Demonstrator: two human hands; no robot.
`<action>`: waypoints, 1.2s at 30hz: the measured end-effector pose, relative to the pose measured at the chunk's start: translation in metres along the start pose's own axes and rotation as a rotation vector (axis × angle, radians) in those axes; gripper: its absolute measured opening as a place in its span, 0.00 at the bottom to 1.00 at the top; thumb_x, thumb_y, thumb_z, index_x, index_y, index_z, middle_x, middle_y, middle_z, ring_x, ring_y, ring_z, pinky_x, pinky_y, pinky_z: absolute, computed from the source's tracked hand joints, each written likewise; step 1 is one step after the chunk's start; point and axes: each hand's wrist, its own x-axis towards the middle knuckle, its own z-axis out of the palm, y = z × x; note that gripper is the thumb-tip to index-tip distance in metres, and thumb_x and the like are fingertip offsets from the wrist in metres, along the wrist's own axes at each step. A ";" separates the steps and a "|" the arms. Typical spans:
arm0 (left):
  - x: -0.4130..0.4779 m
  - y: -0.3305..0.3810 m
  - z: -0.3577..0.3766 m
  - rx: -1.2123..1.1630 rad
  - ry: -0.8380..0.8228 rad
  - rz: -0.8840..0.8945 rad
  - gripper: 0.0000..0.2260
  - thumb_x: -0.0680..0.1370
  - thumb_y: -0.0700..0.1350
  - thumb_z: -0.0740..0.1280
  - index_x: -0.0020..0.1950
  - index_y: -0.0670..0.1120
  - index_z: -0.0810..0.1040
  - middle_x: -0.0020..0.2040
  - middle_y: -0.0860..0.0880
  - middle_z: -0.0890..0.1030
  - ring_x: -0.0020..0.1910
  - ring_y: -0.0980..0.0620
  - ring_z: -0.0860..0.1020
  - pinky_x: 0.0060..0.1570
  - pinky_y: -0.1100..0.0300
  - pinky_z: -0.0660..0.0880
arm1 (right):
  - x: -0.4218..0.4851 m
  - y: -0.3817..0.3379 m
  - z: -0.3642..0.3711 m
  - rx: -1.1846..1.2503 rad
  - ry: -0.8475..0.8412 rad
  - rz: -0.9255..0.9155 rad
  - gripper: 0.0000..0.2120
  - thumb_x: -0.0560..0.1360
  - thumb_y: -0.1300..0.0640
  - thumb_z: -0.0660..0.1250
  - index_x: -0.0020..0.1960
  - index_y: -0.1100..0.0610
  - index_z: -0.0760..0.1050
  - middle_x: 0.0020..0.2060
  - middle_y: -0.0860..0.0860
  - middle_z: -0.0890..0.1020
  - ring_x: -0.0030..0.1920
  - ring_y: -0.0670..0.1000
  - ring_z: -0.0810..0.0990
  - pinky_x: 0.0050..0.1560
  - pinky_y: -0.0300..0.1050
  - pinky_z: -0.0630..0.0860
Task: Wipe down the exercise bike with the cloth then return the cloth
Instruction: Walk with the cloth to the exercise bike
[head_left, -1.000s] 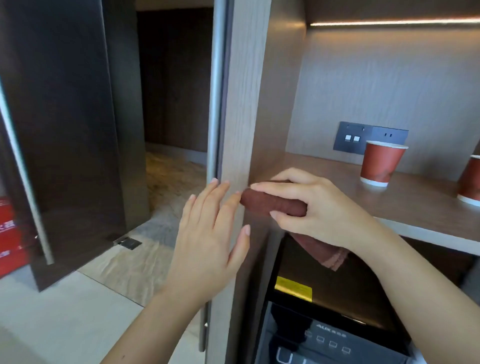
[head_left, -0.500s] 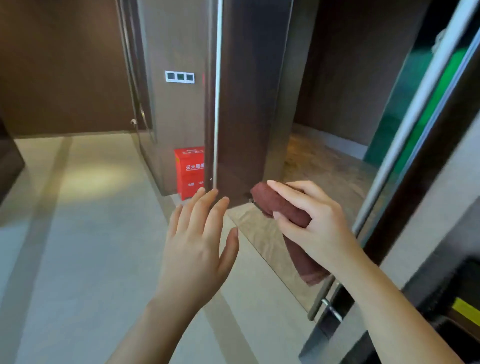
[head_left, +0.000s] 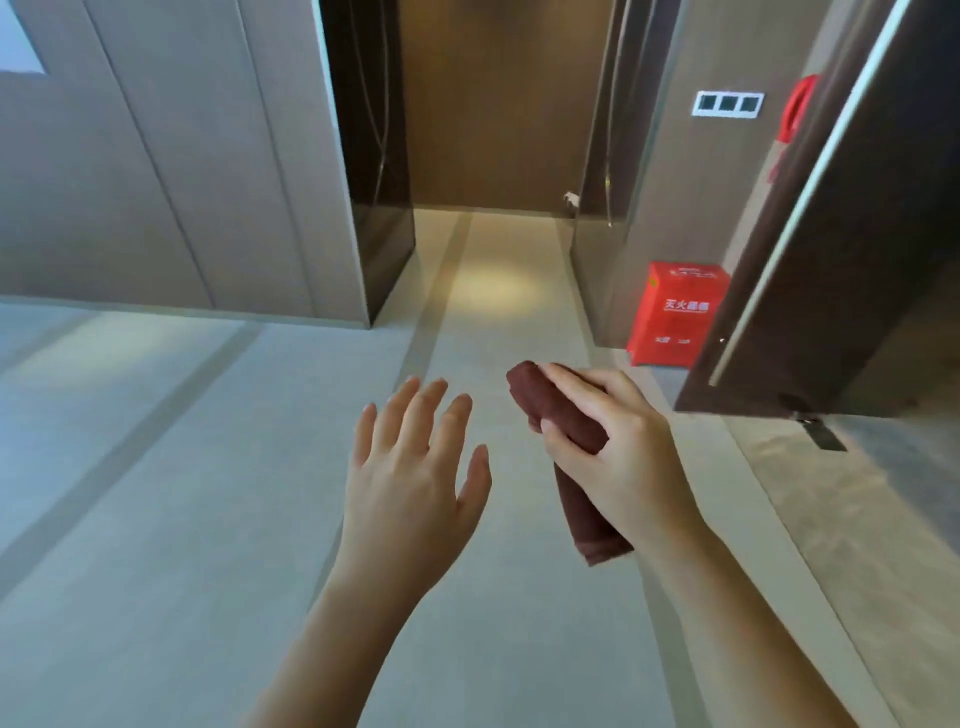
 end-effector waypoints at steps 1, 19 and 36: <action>-0.005 -0.016 -0.006 0.028 0.021 -0.032 0.14 0.77 0.46 0.62 0.57 0.39 0.77 0.58 0.39 0.78 0.61 0.38 0.74 0.59 0.39 0.67 | 0.003 -0.009 0.018 0.017 -0.024 -0.019 0.22 0.72 0.59 0.69 0.65 0.52 0.72 0.56 0.50 0.77 0.55 0.48 0.76 0.60 0.39 0.71; 0.029 -0.294 -0.014 0.252 0.140 -0.451 0.15 0.75 0.47 0.62 0.57 0.39 0.77 0.58 0.39 0.78 0.61 0.39 0.74 0.57 0.38 0.71 | 0.145 -0.097 0.324 0.332 -0.323 -0.233 0.22 0.72 0.56 0.68 0.65 0.47 0.71 0.53 0.45 0.74 0.52 0.45 0.75 0.54 0.34 0.72; 0.000 -0.584 -0.088 0.451 0.218 -0.847 0.18 0.75 0.48 0.56 0.58 0.40 0.76 0.59 0.40 0.77 0.63 0.39 0.72 0.60 0.40 0.69 | 0.228 -0.284 0.623 0.588 -0.662 -0.423 0.23 0.72 0.56 0.68 0.65 0.43 0.69 0.50 0.43 0.73 0.50 0.46 0.75 0.52 0.41 0.76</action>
